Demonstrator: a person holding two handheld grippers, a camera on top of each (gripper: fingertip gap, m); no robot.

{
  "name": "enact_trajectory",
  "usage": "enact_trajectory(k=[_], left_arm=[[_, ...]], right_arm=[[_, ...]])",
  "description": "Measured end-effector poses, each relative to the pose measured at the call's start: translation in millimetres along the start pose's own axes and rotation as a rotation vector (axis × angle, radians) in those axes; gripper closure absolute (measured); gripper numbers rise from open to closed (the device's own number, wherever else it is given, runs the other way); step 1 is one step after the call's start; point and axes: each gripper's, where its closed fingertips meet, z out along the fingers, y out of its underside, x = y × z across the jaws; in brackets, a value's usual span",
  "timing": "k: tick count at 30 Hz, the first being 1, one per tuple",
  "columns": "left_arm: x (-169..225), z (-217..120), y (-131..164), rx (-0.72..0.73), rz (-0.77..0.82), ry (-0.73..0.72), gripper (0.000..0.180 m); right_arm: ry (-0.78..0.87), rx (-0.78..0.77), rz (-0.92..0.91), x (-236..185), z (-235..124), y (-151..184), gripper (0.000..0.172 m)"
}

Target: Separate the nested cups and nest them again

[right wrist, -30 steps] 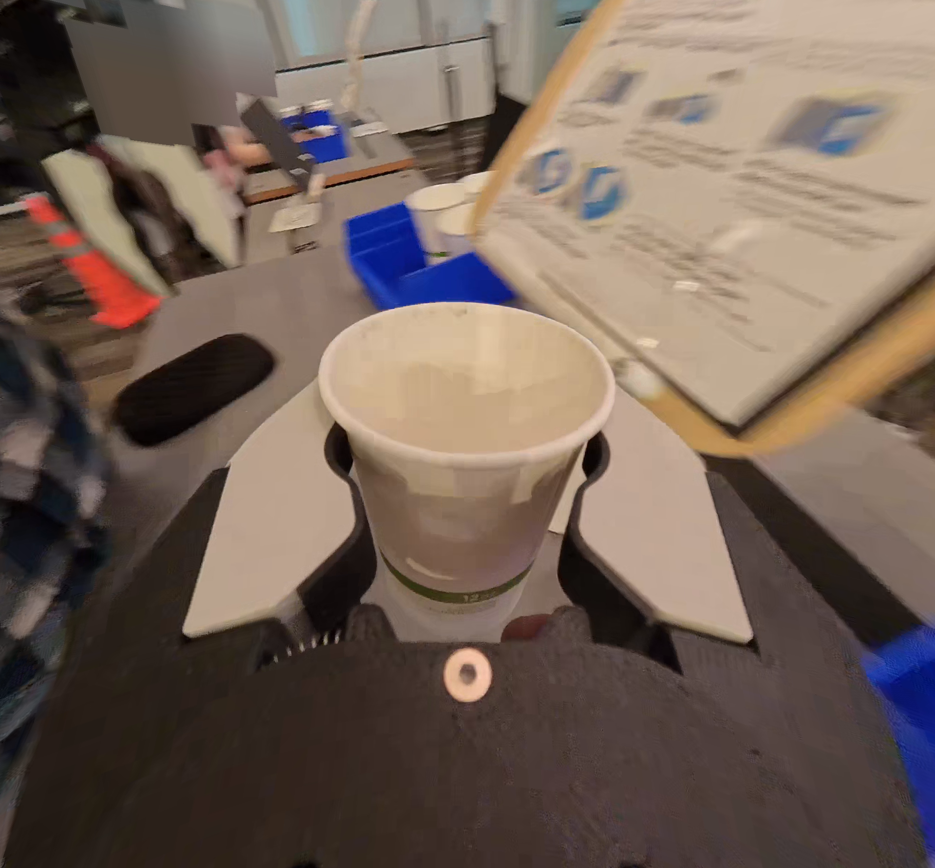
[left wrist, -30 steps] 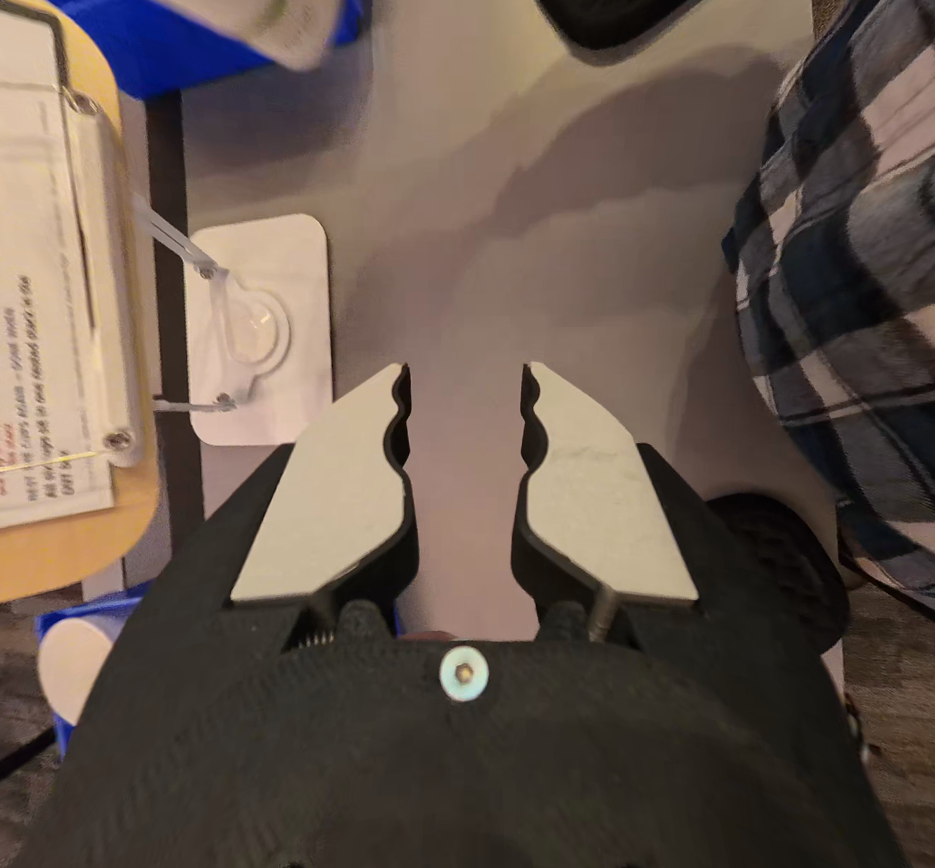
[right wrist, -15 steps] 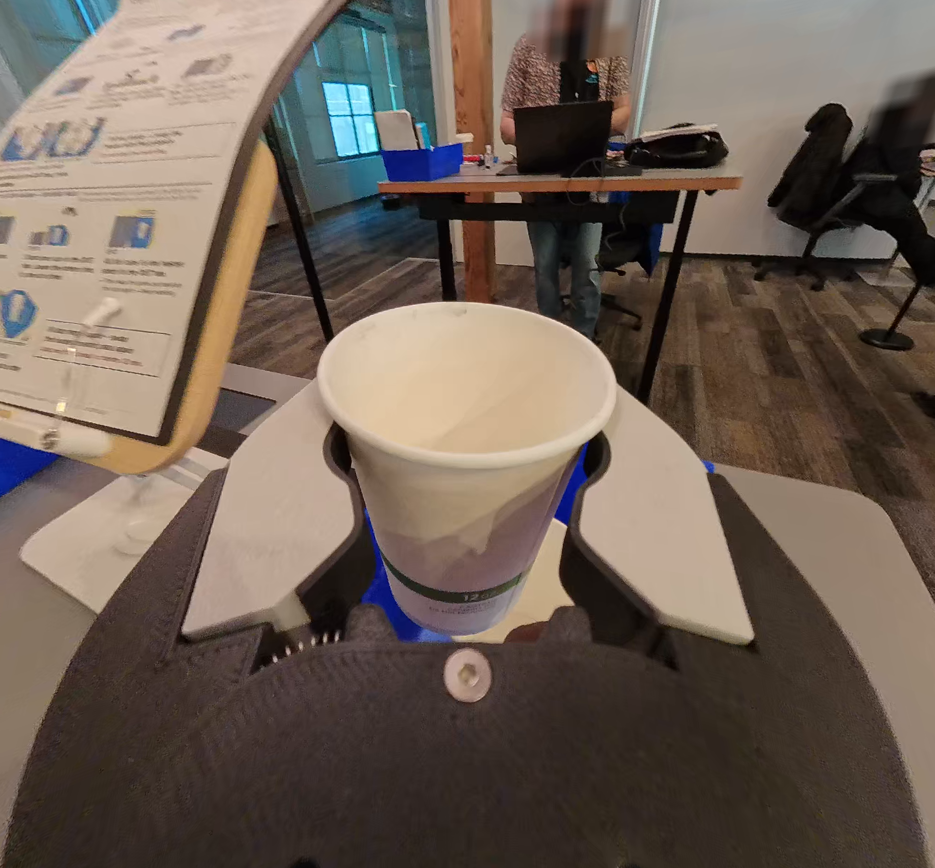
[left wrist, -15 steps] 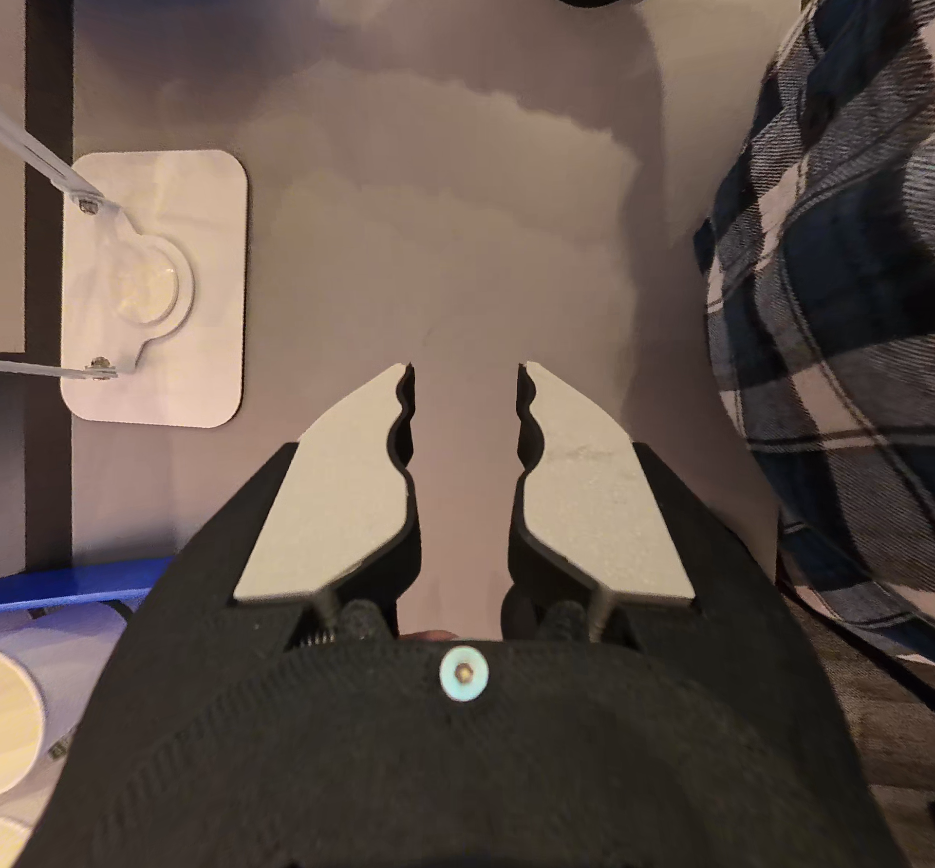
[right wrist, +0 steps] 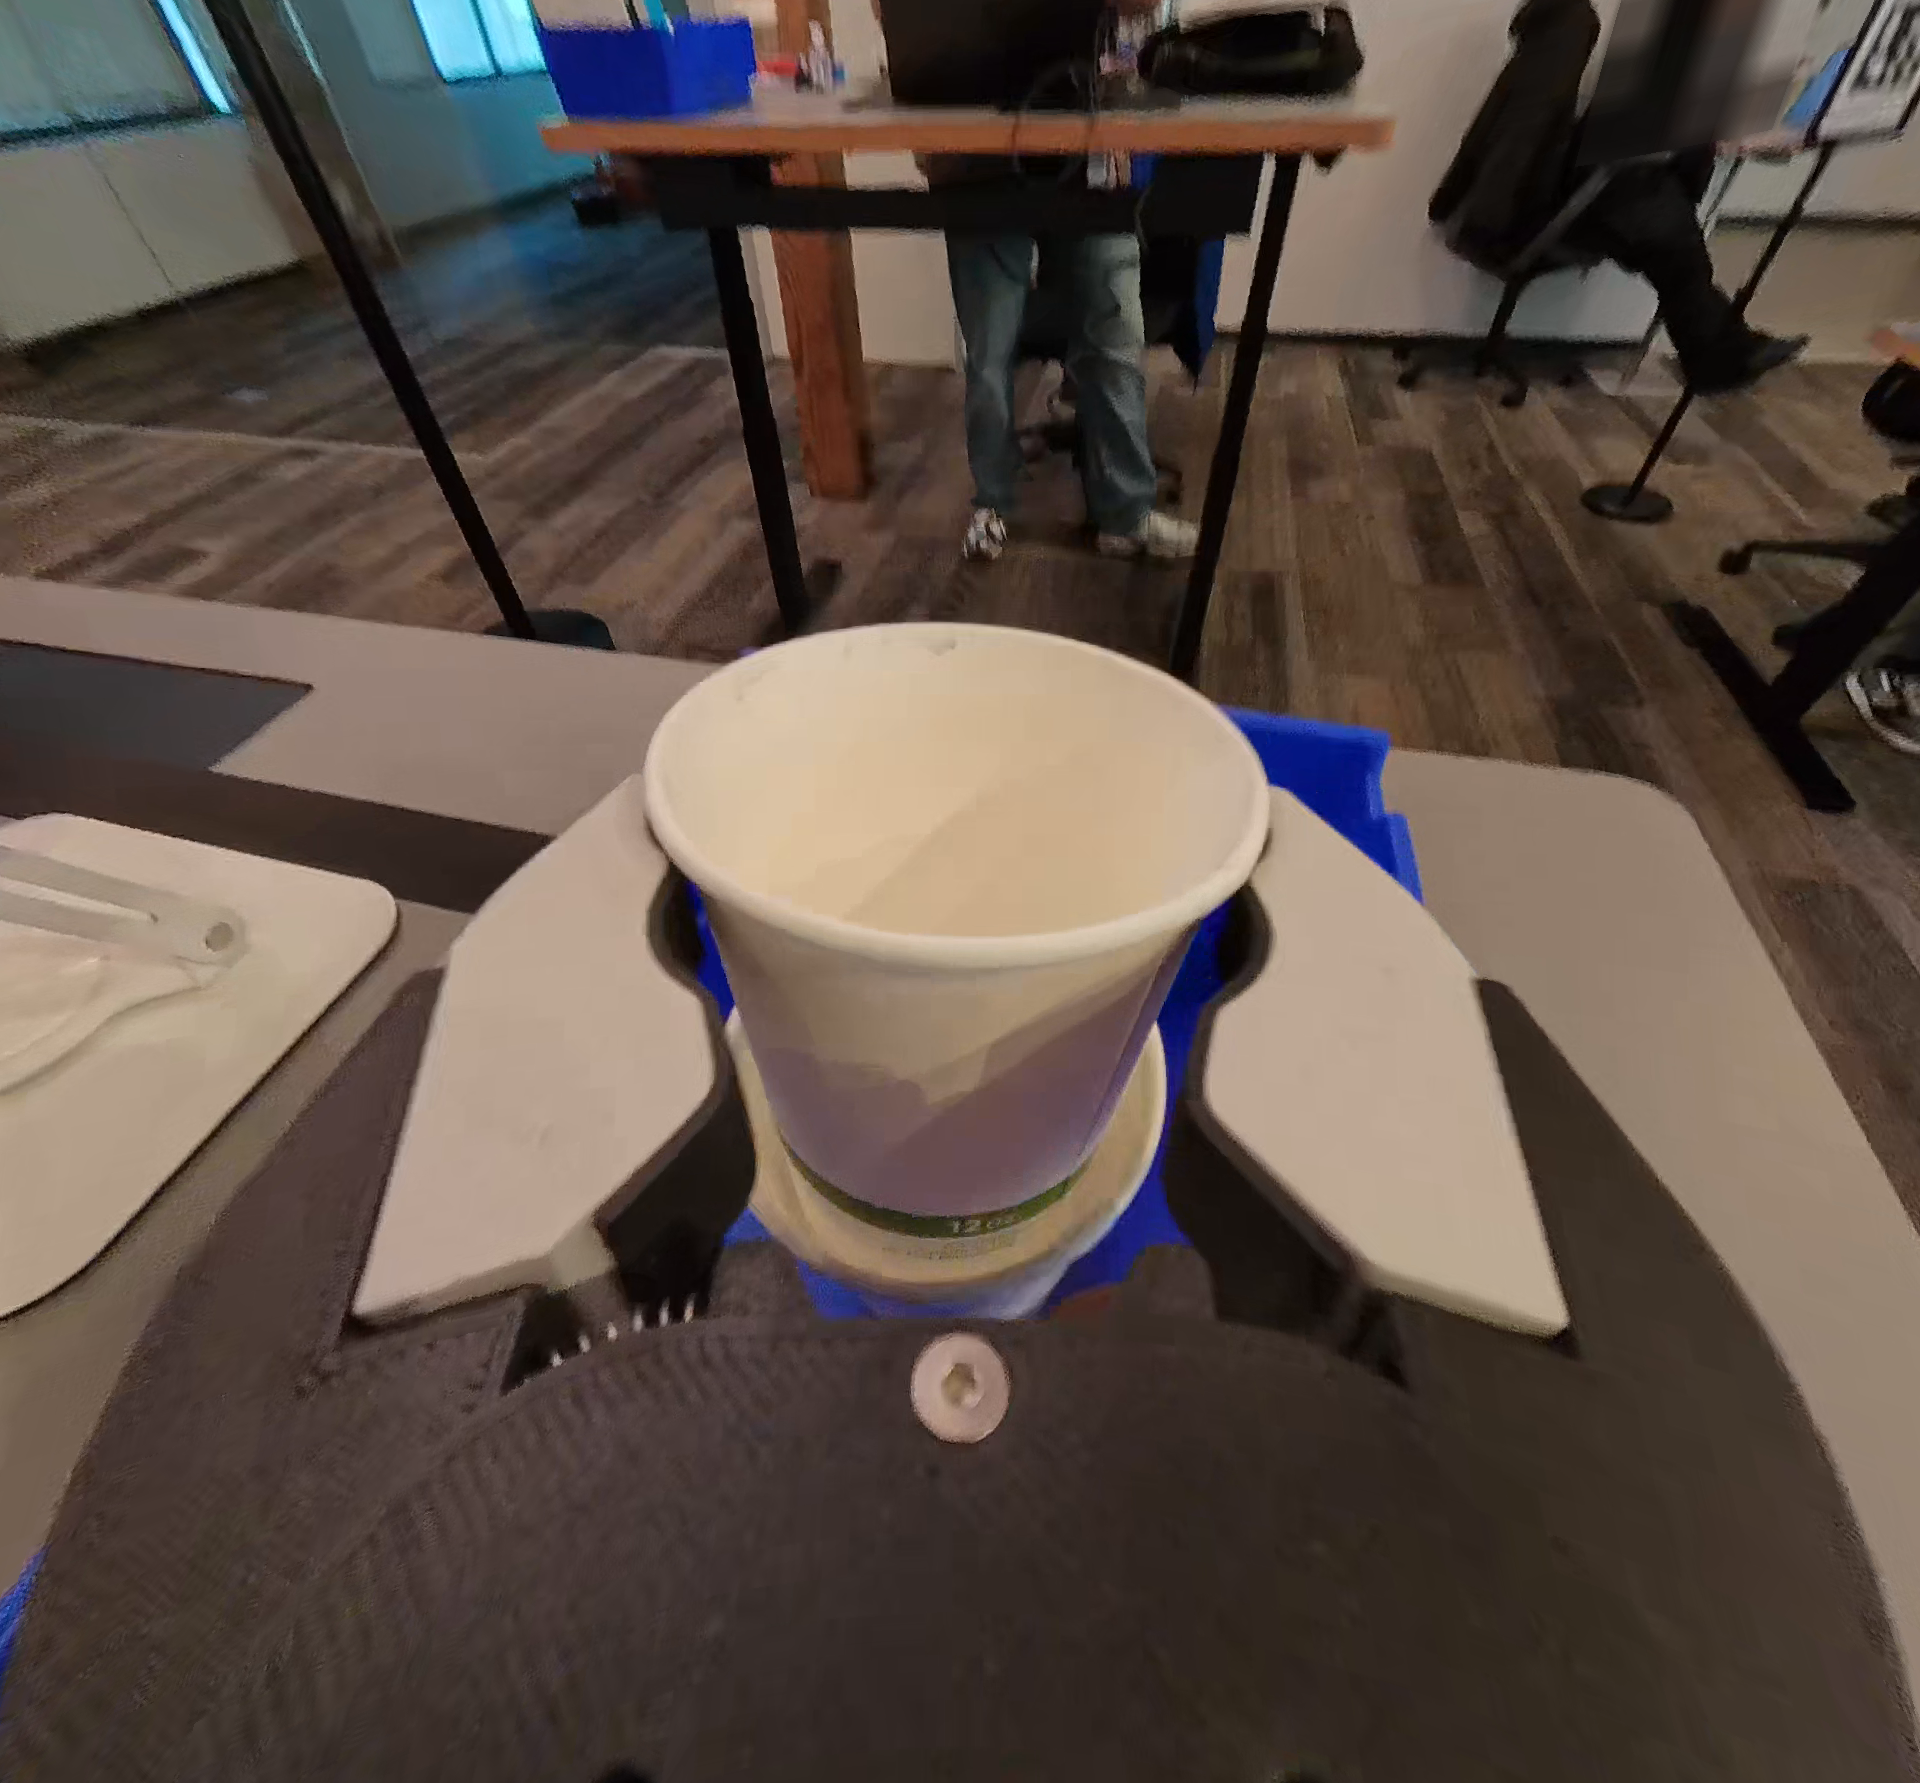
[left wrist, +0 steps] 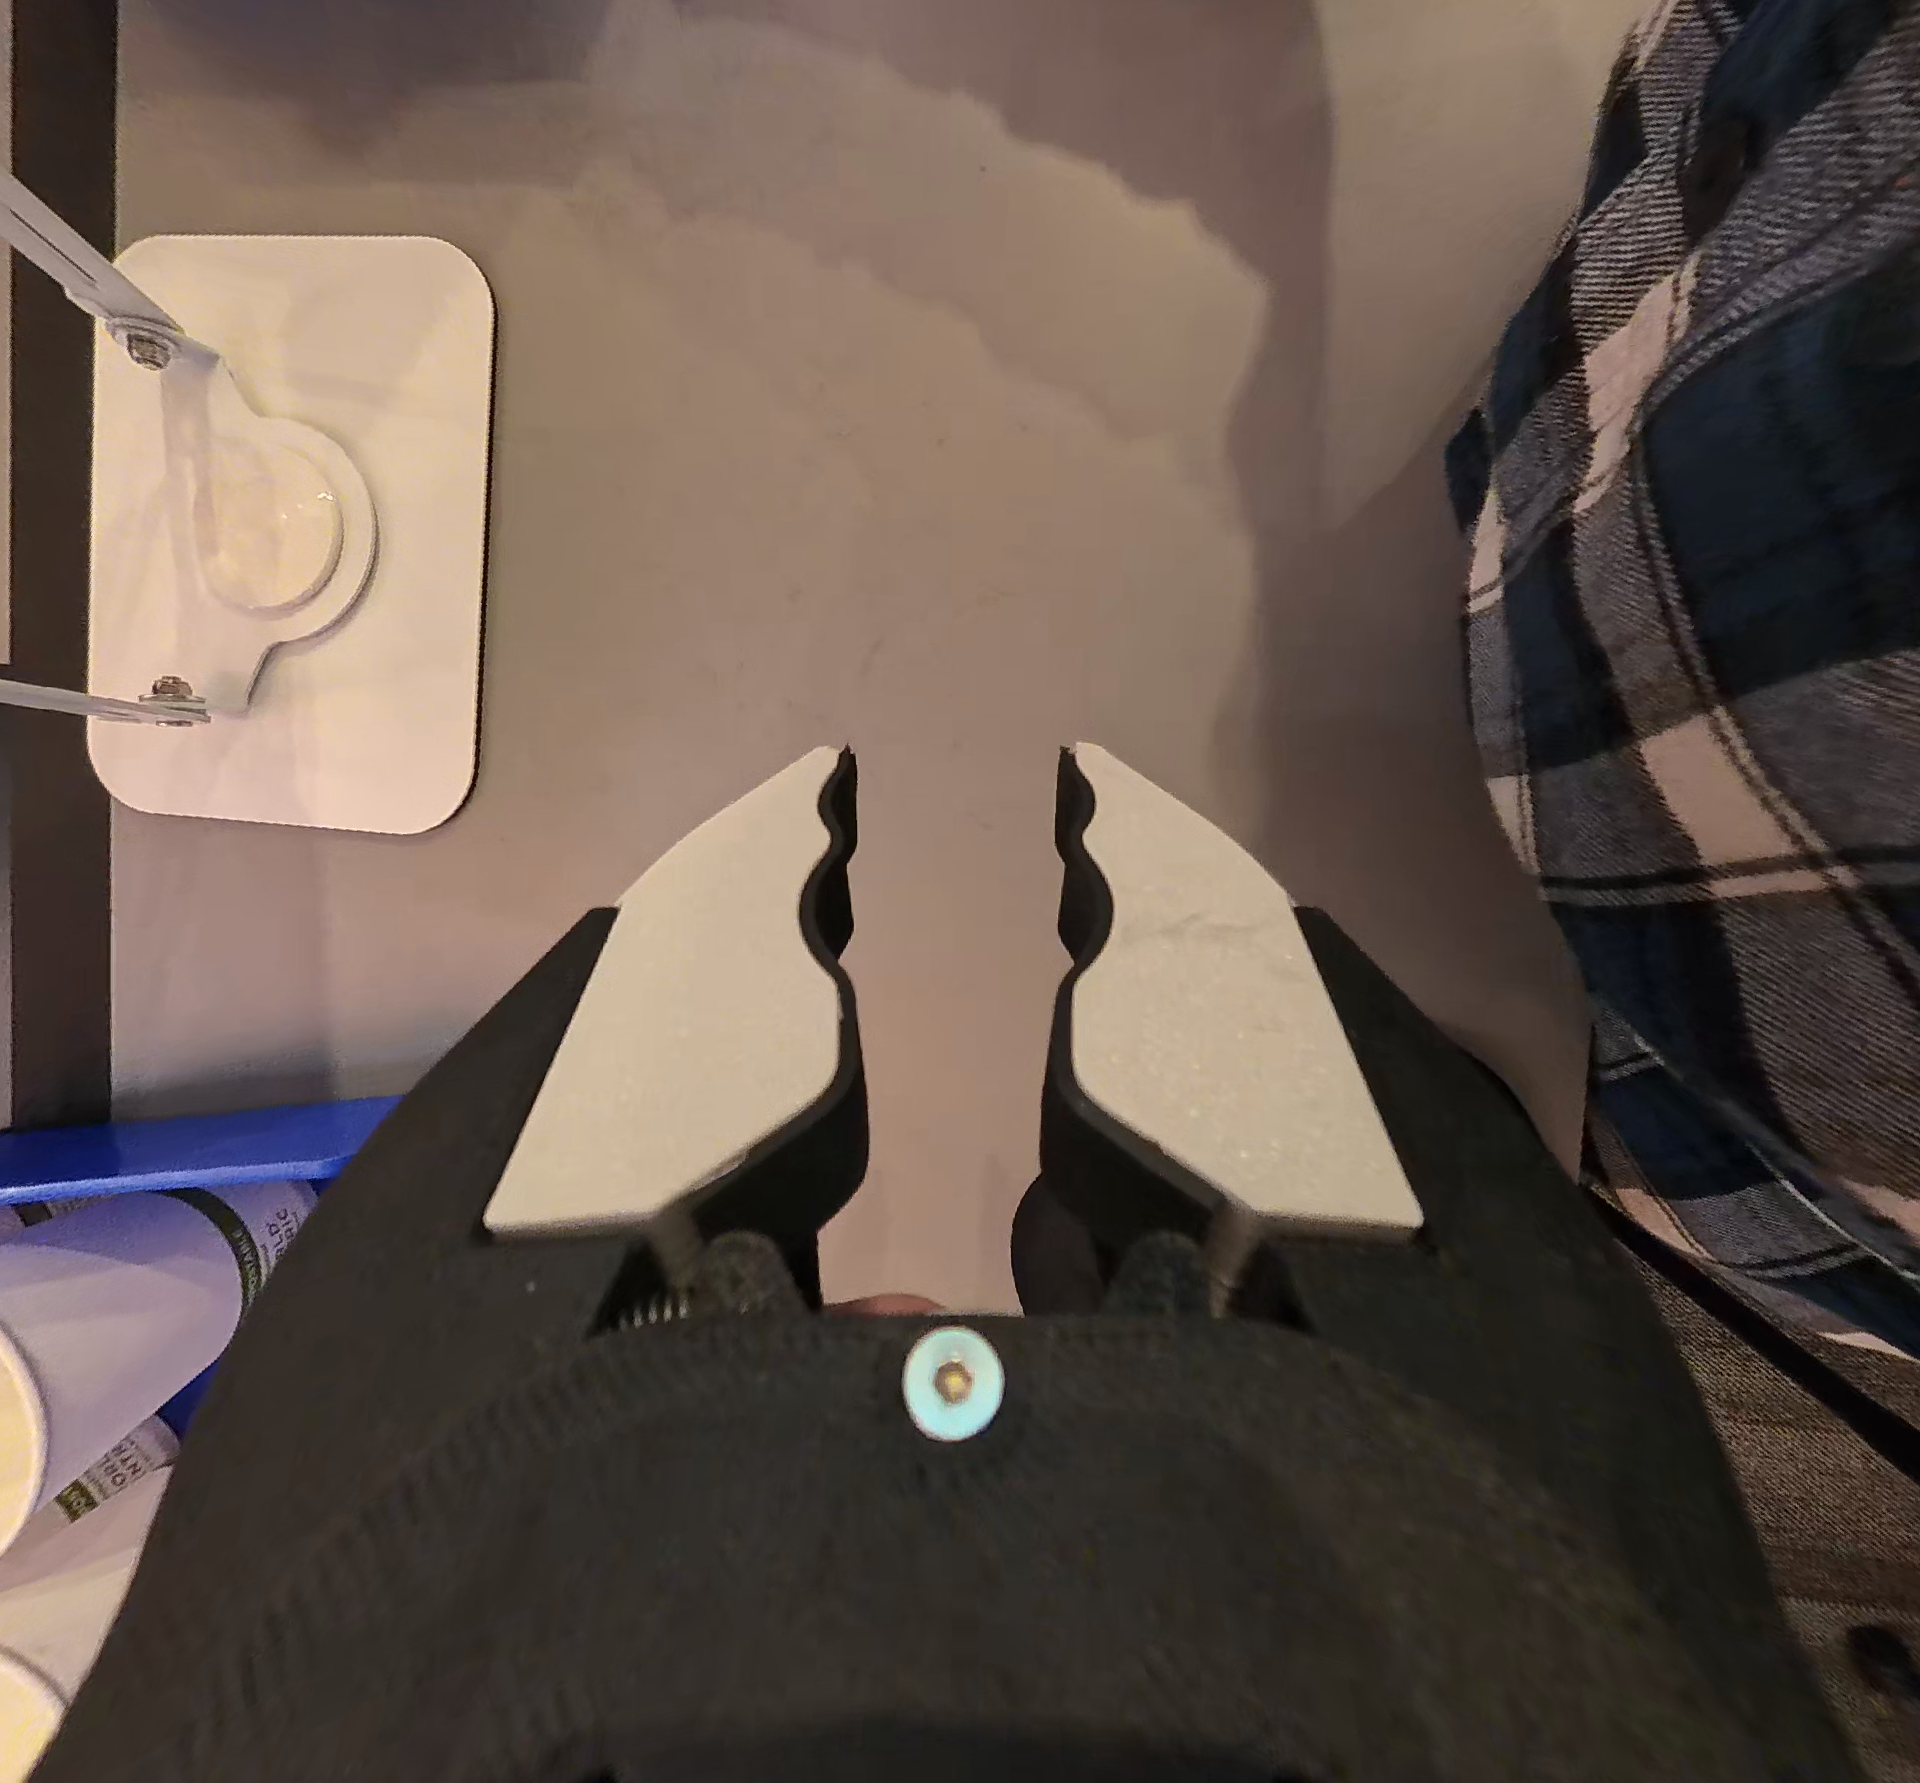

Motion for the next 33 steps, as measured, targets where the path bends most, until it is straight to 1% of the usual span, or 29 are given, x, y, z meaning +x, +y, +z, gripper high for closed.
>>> enact_trajectory(k=[1,2,5,9,11,13,15,17,21,23,26,28,31,33], left_arm=[[0,0,0,-0.002,0.001,0.001,0.144],[0,1,1,-0.003,0.000,0.002,0.144],[-2,1,2,-0.002,-0.005,-0.002,0.144],[-14,-4,8,0.002,-0.037,-0.041,0.143],[-29,-9,16,-0.001,-0.078,-0.088,0.141],[-55,-19,31,-0.021,-0.125,-0.193,0.140],[-84,-33,52,-0.045,-0.188,-0.308,0.140],[-113,-48,80,-0.095,-0.256,-0.413,0.138],[-161,-73,139,-0.187,-0.344,-0.566,0.135],[-182,-83,171,-0.263,-0.374,-0.622,0.133],[-207,-89,215,-0.362,-0.386,-0.662,0.134],[-219,-87,238,-0.413,-0.394,-0.656,0.135],[-234,-81,261,-0.458,-0.376,-0.645,0.142],[-240,-76,270,-0.465,-0.379,-0.625,0.148]], right_arm=[[0.016,-0.034,0.005,1,2,6,0.058],[0.024,-0.061,0.005,1,2,12,0.051],[0.038,-0.092,-0.005,-2,-1,19,0.047],[0.044,-0.091,-0.029,-6,-10,18,0.047],[0.045,-0.080,-0.047,-10,-17,13,0.047],[0.033,-0.071,-0.084,-20,-26,7,0.049],[0.017,-0.061,-0.135,-33,-35,2,0.050],[-0.006,-0.056,-0.181,-47,-44,-1,0.052],[-0.053,-0.050,-0.232,-75,-61,-4,0.053],[-0.074,-0.042,-0.258,-89,-69,-6,0.054],[-0.097,-0.027,-0.291,-108,-79,-13,0.056],[-0.116,-0.019,-0.290,-119,-84,-16,0.056],[-0.142,-0.017,-0.297,-133,-90,-16,0.057],[-0.152,-0.016,-0.304,-139,-93,-16,0.057]])
